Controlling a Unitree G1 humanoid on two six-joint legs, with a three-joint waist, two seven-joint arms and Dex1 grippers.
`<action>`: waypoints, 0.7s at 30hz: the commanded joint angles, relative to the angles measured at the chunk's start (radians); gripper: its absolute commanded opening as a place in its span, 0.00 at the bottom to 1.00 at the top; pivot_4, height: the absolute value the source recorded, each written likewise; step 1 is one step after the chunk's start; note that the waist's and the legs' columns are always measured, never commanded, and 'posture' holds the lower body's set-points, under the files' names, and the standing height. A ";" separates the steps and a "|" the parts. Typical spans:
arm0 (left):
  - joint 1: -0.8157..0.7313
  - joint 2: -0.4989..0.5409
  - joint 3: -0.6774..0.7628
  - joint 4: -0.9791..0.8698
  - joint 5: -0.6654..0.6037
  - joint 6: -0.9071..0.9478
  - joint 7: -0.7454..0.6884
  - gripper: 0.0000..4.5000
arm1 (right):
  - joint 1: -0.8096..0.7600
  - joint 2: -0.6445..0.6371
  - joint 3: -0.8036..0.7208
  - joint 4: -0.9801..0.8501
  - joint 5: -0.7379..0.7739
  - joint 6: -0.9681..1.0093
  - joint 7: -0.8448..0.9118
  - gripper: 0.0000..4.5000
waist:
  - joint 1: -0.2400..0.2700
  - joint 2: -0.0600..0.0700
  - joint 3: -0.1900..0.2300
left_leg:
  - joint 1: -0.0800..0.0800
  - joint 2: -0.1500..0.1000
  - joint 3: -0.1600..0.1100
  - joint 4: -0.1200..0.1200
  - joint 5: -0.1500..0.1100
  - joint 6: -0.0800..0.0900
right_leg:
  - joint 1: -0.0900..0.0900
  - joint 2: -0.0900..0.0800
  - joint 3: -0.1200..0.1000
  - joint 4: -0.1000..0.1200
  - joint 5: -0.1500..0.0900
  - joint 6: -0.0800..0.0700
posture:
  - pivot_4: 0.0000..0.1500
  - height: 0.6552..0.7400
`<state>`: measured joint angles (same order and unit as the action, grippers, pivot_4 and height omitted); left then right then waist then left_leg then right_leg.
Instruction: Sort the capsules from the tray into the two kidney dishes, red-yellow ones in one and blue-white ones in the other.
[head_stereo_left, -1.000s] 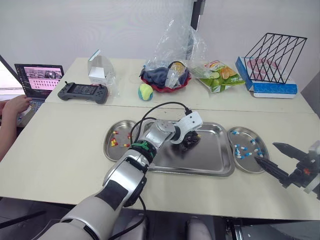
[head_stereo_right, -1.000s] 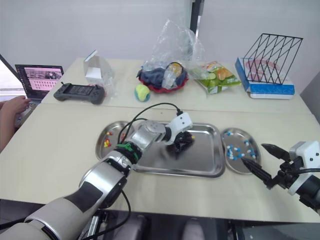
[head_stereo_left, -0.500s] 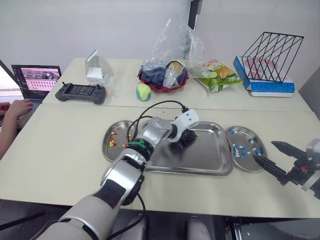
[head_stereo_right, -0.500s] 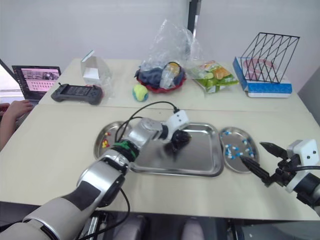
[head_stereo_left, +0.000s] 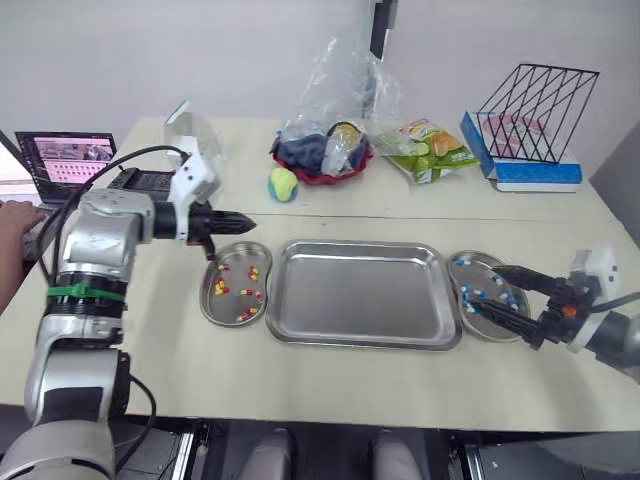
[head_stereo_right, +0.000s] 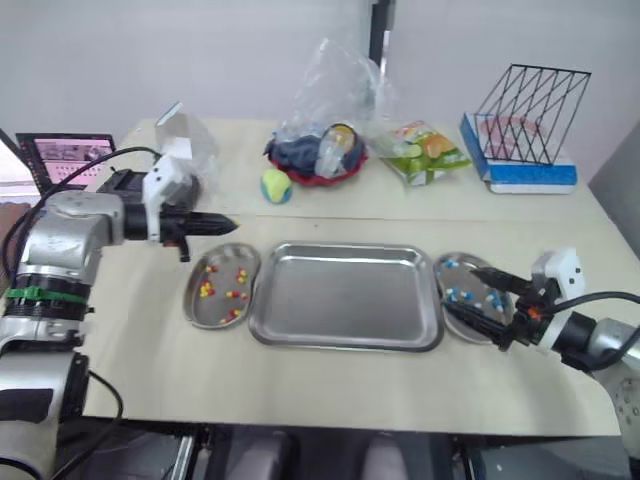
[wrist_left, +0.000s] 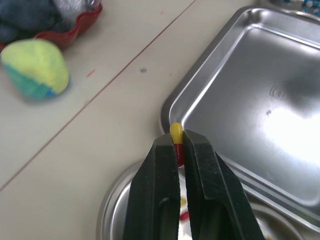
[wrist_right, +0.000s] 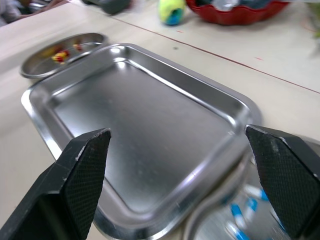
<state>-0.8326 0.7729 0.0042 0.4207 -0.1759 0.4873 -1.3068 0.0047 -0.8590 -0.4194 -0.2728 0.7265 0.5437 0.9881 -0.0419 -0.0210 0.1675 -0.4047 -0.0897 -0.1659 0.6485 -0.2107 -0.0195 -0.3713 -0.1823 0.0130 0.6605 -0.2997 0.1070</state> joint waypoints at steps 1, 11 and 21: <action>0.069 0.053 0.052 -0.091 -0.061 0.014 -0.025 0.00 | -0.050 -0.025 0.028 0.038 -0.008 0.001 0.039 1.00 | 0.002 0.000 0.000 | 0.000 0.000 0.000 -0.001 0.000 0.000 | 0.000 0.000 0.000 0.000 0.000 0.000 | 1.00 0.99; 0.238 0.056 0.030 -0.165 -0.069 0.016 0.035 0.00 | -0.108 -0.035 0.062 0.043 -0.009 0.007 0.064 1.00 | 0.000 0.000 0.000 | 0.000 0.000 -0.001 -0.001 0.000 0.000 | -0.001 0.000 -0.001 0.001 0.000 0.000 | 1.00 0.99; 0.241 0.055 0.011 -0.124 -0.068 0.000 0.059 0.31 | -0.087 -0.068 0.024 -0.001 0.027 0.034 0.095 1.00 | 0.001 0.000 0.000 | 0.000 0.000 -0.001 -0.001 0.000 0.000 | -0.001 0.000 0.000 0.002 0.000 0.000 | 1.00 0.99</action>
<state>-0.5600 0.8178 -0.0116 0.3000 -0.2261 0.4850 -1.2538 -0.0773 -0.9104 -0.3559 -0.2458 0.7301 0.5764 1.0711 -0.0409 -0.0210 0.1675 -0.4048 -0.0894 -0.1668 0.6476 -0.2108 -0.0195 -0.3720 -0.1821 0.0126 0.6620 -0.2997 0.1069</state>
